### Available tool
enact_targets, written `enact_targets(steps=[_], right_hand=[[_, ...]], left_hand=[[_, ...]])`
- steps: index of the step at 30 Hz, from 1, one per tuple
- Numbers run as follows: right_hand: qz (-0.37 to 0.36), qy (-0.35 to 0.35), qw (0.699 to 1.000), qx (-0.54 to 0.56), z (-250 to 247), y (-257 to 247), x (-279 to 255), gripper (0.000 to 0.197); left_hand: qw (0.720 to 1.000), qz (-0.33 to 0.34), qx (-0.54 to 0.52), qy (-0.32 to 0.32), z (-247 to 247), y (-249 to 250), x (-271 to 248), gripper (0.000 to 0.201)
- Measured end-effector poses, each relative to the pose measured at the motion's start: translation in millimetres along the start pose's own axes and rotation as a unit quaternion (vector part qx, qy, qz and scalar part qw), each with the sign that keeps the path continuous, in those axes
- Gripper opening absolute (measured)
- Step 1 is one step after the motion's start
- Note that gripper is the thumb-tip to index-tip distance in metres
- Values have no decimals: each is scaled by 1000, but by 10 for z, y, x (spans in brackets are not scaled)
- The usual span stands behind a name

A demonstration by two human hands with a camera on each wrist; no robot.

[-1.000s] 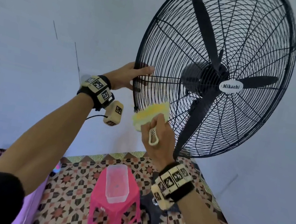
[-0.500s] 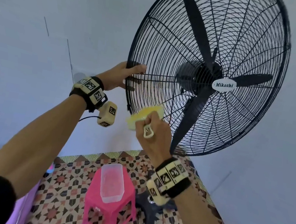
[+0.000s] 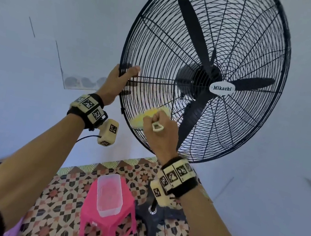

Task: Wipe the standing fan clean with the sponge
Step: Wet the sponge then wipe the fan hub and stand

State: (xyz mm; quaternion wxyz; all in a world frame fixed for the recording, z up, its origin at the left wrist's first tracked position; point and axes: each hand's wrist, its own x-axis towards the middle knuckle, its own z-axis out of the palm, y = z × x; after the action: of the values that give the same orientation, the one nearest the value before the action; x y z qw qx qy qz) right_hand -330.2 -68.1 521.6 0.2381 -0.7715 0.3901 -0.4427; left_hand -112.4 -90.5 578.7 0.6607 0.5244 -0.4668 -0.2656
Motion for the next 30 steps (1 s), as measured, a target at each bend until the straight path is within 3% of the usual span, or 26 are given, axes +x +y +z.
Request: enact_targets(steps=[2,4,6,8,10,12,14,17,19,22,24,25,27,30], right_hand=[[25,-26,999,-41,-19,83,-81,30],[-19,-11,999,26,-53,0,4,31],[-96,36,991,85,-68,-184,146,29],[-116,59,984,121,-42,-298,243,26],[-64,36,994,77,-8,-261,243,28],[0,-32,998,-52,-24,-153,172,28],[38,-60,994,-88,-98,-123,125,29],[-39,0,995,92,-184,-279,182,28],[-92,51,984,143,-150,-366,239,29],[-12,4,999,29,-105,-289,247,28],[57,-73,989,-114,-141,-161,207,31],[61,-83,987,-126,-176,-112,191,35],[30,-67,996,-44,-273,-119,224,35],[-49,47,988,140,-395,-235,323,28]], left_hand=[[1000,-4,-11,23,3,-20,-28,53],[999,2,-7,33,16,-38,-44,42],[999,5,3,33,30,-31,-55,53],[999,14,13,27,48,2,-61,73],[1000,9,14,21,46,24,-65,78],[1000,0,12,21,16,15,-67,69],[1000,-4,15,22,3,0,-78,65],[1000,-2,21,20,28,15,-88,70],[999,4,26,21,63,47,-94,74],[999,-11,17,30,64,75,-105,73],[999,-22,13,38,40,56,-113,74],[999,-26,12,43,48,41,-129,76],[998,-22,27,53,83,20,-140,86],[997,-10,46,60,170,45,-155,85]])
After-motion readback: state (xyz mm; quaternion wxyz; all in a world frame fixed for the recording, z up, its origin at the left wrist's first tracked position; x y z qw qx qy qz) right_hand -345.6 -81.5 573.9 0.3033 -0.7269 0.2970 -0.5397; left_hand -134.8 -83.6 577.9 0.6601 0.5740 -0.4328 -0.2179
